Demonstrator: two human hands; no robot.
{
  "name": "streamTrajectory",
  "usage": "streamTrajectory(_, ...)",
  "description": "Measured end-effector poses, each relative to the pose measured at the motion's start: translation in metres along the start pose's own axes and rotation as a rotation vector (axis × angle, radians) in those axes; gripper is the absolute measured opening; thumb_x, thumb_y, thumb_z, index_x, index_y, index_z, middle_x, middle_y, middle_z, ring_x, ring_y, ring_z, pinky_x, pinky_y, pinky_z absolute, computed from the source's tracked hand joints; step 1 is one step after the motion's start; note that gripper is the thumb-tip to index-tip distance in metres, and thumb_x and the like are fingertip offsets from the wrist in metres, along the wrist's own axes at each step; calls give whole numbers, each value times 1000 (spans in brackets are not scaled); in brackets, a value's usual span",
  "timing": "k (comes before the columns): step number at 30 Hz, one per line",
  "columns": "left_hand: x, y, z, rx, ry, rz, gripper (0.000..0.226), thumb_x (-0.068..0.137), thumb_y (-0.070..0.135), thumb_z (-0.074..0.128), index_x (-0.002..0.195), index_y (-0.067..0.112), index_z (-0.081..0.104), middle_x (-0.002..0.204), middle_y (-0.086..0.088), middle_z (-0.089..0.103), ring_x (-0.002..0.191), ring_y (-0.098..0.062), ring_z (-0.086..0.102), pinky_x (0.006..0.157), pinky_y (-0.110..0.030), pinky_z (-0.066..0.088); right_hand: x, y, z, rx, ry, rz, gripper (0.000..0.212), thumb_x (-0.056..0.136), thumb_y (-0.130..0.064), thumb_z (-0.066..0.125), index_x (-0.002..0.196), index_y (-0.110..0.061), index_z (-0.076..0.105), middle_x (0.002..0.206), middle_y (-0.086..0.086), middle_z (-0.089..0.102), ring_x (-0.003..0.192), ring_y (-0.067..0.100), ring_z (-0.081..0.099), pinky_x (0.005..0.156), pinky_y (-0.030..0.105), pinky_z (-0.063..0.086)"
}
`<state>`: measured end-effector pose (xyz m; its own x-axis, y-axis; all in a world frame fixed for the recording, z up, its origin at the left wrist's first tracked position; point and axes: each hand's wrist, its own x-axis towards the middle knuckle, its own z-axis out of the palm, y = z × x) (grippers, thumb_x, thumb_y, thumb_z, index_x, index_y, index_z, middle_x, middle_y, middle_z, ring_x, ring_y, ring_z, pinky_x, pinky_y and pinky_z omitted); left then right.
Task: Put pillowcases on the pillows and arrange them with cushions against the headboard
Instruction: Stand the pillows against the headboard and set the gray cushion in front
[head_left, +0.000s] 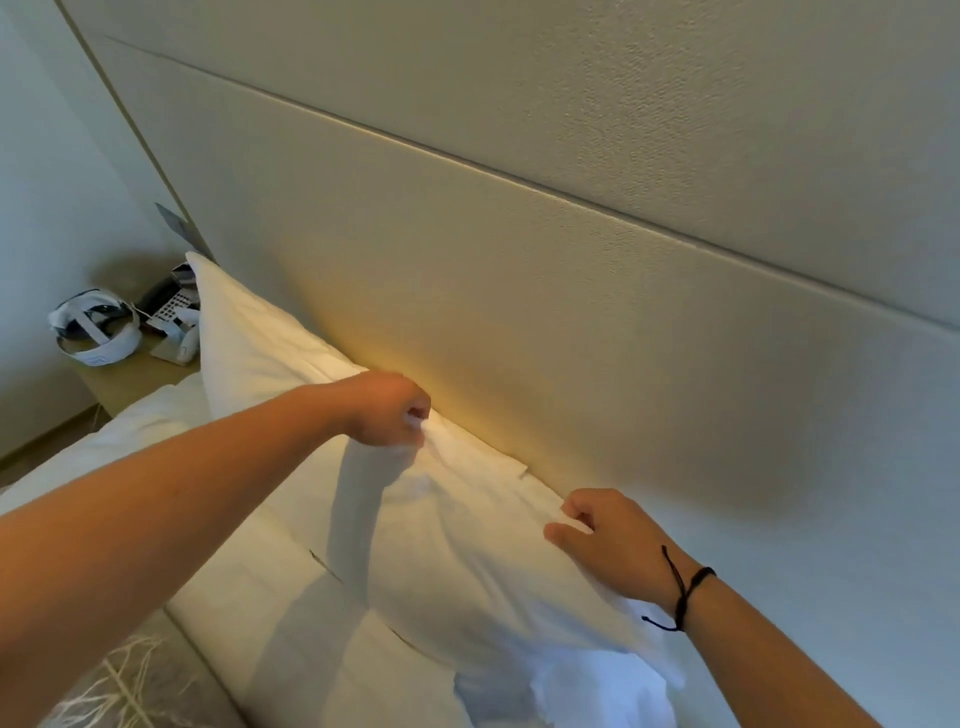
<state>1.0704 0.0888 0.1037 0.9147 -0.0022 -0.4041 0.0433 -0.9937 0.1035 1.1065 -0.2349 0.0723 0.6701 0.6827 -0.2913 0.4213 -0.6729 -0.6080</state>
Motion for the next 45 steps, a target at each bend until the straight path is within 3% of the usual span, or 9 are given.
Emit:
streamTrajectory(5, -2, 0, 0, 211, 243, -47, 21, 93, 30, 47, 99, 29, 67, 98, 6, 65, 95, -21, 58, 79, -33, 41, -21, 1, -15, 44, 199, -28, 25, 95, -34, 55, 73, -25, 49, 69, -6, 56, 62, 13, 49, 55, 27, 36)
streamTrajectory(10, 10, 5, 11, 370, 421, -121, 22, 96, 30, 46, 106, 30, 66, 107, 7, 66, 104, -20, 58, 81, -33, 38, -22, 1, -7, -574, 343, 25, 14, 101, -26, 38, 89, -21, 32, 57, -5, 42, 47, 17, 39, 42, 31, 23)
streamTrajectory(12, 11, 8, 17, 349, 444, -138, 22, 97, 28, 45, 106, 28, 64, 107, 5, 66, 104, -21, 57, 80, -33, 40, -17, 6, 0, -654, 290, 80, 5, 99, -16, 42, 100, -19, 38, 57, -5, 40, 49, 20, 41, 43, 30, 23)
streamTrajectory(17, -1, -9, 30, 380, 368, -158, 23, 96, 22, 44, 112, 29, 58, 112, 6, 63, 108, -19, 54, 77, -32, 38, -12, 15, 16, -706, 121, 94, 13, 97, -17, 44, 110, -19, 45, 60, -7, 39, 56, 20, 47, 47, 30, 30)
streamTrajectory(25, -16, -50, 30, 417, 400, -251, 25, 96, 20, 48, 118, 26, 58, 114, 4, 61, 109, -20, 52, 88, -32, 41, 40, -44, 29, -367, 212, -174, 24, 100, -34, 40, 124, -29, 40, 105, -6, 58, 86, 18, 57, 69, 31, 43)
streamTrajectory(28, -13, -65, 28, 428, 399, -263, 24, 96, 20, 48, 117, 25, 58, 114, 3, 61, 107, -21, 52, 85, -32, 39, 77, -75, 42, -263, 164, -249, 13, 99, -29, 44, 111, -29, 40, 103, -4, 57, 82, 20, 54, 71, 34, 46)
streamTrajectory(33, -2, -98, 24, 466, 340, -274, 22, 97, 29, 49, 116, 22, 58, 115, 1, 61, 105, -20, 52, 84, -33, 39, 154, -121, 70, -176, -14, -314, 18, 98, -18, 44, 112, -26, 51, 109, -1, 51, 88, 22, 52, 75, 35, 48)
streamTrajectory(37, 7, -131, 16, 540, 291, -296, 24, 94, 36, 55, 113, 23, 59, 113, 0, 61, 104, -20, 52, 76, -32, 28, 207, -152, 85, -88, -26, -297, 30, 92, -8, 44, 111, -26, 60, 108, -3, 48, 88, 22, 54, 78, 37, 52)
streamTrajectory(45, 21, -194, -11, 746, 128, -326, 32, 93, 34, 55, 124, 27, 58, 116, -2, 52, 107, -22, 47, 73, -33, 28, 262, -173, 96, 3, -50, -306, 39, 91, -5, 49, 122, -24, 61, 117, -4, 56, 103, 20, 57, 85, 30, 49)
